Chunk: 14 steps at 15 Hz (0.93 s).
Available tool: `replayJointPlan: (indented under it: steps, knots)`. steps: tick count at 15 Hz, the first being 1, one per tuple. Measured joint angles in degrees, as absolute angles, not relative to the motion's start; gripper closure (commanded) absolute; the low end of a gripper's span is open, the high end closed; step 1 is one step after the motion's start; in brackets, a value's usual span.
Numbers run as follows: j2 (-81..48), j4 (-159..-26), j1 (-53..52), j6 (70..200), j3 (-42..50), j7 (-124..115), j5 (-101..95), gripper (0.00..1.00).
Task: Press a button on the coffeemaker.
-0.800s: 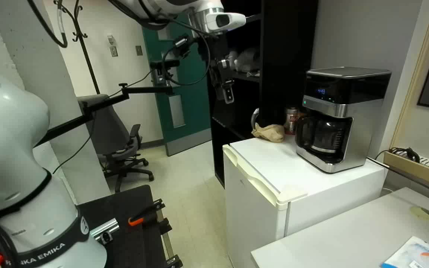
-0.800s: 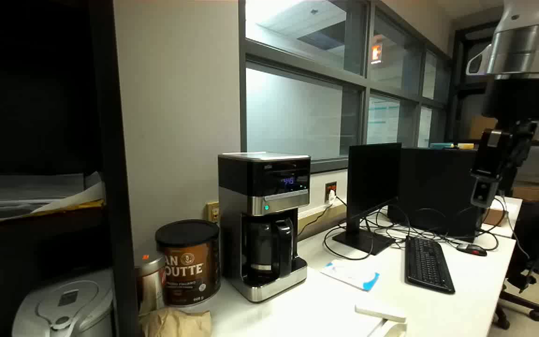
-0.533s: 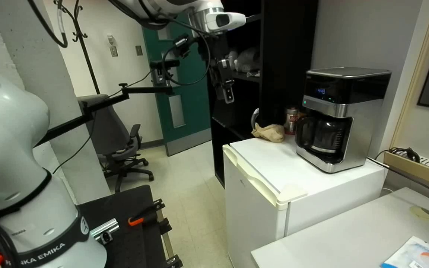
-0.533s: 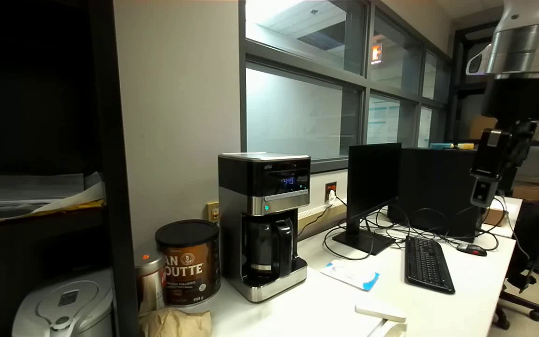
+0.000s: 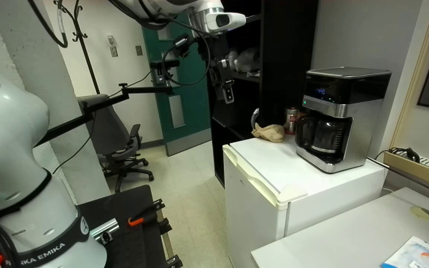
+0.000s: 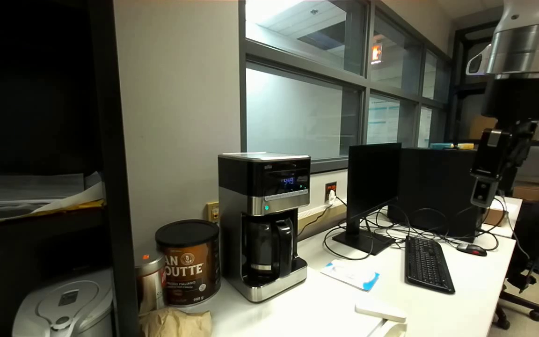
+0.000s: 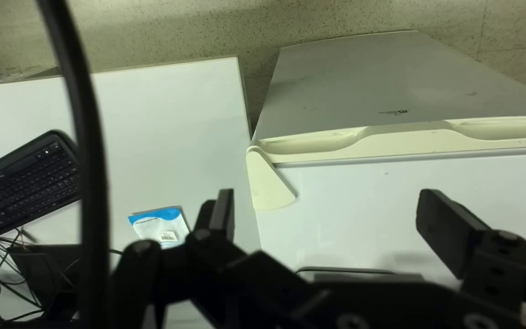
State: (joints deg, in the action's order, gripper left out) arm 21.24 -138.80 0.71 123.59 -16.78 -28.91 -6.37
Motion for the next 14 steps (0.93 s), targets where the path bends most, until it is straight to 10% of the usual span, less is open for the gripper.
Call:
replayJointPlan:
  steps: [6, 7, 14]
  knots:
    - [16.74, -136.0, 0.67, 123.52, -15.81, -27.34, -14.44, 0.0]
    - [15.24, -134.97, 0.68, 123.52, -15.62, -26.72, -16.73, 0.25]
    - [4.95, -124.85, 0.4, 123.35, -14.21, -22.94, -35.43, 0.7]
